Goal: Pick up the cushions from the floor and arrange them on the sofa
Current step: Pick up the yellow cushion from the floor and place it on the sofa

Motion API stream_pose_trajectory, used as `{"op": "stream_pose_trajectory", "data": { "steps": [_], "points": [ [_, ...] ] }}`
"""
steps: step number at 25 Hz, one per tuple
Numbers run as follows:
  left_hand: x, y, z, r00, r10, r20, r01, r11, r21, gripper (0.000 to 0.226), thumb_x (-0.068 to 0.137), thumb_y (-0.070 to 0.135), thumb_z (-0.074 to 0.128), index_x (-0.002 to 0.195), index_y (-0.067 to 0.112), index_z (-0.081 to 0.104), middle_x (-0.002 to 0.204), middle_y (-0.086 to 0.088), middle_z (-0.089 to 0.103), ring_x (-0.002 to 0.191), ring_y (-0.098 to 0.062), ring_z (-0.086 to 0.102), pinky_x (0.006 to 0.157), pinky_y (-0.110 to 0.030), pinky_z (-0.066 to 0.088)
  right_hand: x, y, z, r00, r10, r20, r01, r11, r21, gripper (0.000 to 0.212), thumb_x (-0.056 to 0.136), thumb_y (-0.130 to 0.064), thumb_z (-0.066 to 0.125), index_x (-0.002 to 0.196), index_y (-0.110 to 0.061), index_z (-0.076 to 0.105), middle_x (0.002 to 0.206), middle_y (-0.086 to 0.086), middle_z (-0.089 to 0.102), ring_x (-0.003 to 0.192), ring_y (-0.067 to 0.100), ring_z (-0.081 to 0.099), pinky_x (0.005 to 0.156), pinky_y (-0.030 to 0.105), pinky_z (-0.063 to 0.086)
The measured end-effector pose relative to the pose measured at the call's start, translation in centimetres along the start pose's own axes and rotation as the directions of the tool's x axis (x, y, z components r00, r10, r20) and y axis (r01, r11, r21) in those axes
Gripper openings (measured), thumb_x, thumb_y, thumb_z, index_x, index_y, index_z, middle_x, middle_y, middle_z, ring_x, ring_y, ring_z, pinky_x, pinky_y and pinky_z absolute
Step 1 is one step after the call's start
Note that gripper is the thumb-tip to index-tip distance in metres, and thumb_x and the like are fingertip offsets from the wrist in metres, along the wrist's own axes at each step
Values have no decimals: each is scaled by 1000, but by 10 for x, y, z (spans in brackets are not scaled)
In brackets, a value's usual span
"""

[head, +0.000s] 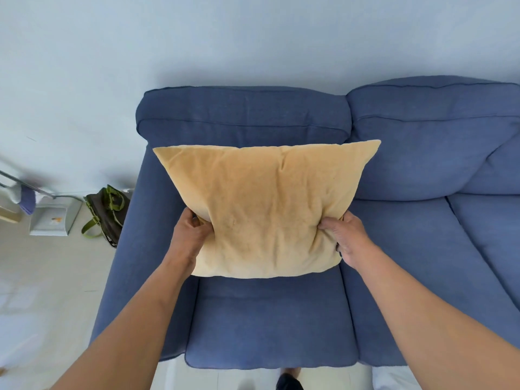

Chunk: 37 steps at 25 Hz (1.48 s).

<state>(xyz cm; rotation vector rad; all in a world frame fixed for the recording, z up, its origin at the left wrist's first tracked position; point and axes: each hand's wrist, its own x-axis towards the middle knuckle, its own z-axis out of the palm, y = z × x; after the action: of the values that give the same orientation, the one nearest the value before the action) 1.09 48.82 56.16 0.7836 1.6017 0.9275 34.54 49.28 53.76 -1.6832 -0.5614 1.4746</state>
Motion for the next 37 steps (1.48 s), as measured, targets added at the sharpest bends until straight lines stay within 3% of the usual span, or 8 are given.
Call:
{"op": "stream_pose_trajectory", "data": {
  "steps": [5, 10, 16, 21, 26, 30, 33, 37],
  "points": [
    [74, -7, 20, 1000, -15, -13, 15, 999, 47, 75, 48, 23, 83, 119, 35, 68, 104, 13, 80, 104, -10, 74, 89, -32, 58, 82, -1, 19, 999, 43, -8, -43, 999, -26, 41, 77, 0, 77, 109, -24, 66, 112, 0, 76, 104, 26, 71, 92, 53, 58],
    [156, -36, 32, 999, -36, -32, 38, 995, 92, 66, 73, 2, 83, 129, 31, 63, 110, 11, 80, 108, -8, 72, 91, -29, 59, 151, 20, 42, 997, 64, -45, -64, 998, -4, 40, 77, 0, 79, 103, -27, 67, 106, -2, 77, 98, 20, 73, 73, 39, 59],
    [202, -63, 44, 996, -69, -61, 77, 986, 149, 70, 74, -4, 80, 135, 24, 60, 119, 8, 77, 108, -7, 71, 87, -25, 59, 193, 45, 59, 991, 73, -108, -79, 995, -55, 58, 75, 3, 75, 126, -21, 65, 118, 0, 75, 110, 27, 70, 94, 54, 60],
    [189, -56, 33, 993, -19, -118, 44, 975, 218, 53, 73, 22, 83, 116, 46, 64, 109, 23, 78, 96, 6, 74, 74, -17, 59, 185, 34, 43, 984, 104, -143, -115, 991, -72, 46, 66, -13, 82, 106, -34, 70, 98, -9, 82, 101, 22, 74, 82, 50, 63],
    [197, -57, 29, 981, -172, -89, 190, 945, 266, 58, 82, 12, 80, 135, 25, 61, 119, 5, 74, 107, -15, 69, 77, -25, 54, 181, 38, 48, 980, 176, -88, -190, 965, -183, 51, 77, -8, 79, 122, -25, 61, 106, -8, 69, 95, 17, 64, 71, 36, 54],
    [208, -30, 16, 971, -148, -188, 175, 976, 133, 39, 80, -4, 61, 112, 17, 72, 100, 3, 76, 89, -13, 67, 71, -24, 50, 182, 10, 45, 982, 40, -186, -62, 991, -116, 39, 74, -10, 68, 112, -20, 66, 114, 5, 74, 103, 24, 70, 75, 38, 58],
    [222, 17, -1, 946, -136, -294, 97, 985, -145, 11, 81, 22, 63, 89, 27, 69, 91, 9, 79, 97, -12, 71, 84, -32, 52, 184, -42, 35, 961, -63, -269, 86, 994, 73, 27, 76, -35, 69, 102, -29, 68, 129, 5, 73, 122, 25, 67, 97, 51, 55],
    [228, 46, 8, 985, -6, -175, 11, 1000, 29, 8, 99, 35, 68, 93, 30, 68, 96, 13, 73, 83, 5, 71, 71, -19, 57, 184, -72, 37, 971, -226, -78, 207, 958, -201, 27, 95, -36, 70, 119, -26, 72, 115, -9, 76, 106, 9, 70, 81, 31, 58]
  ]
}}
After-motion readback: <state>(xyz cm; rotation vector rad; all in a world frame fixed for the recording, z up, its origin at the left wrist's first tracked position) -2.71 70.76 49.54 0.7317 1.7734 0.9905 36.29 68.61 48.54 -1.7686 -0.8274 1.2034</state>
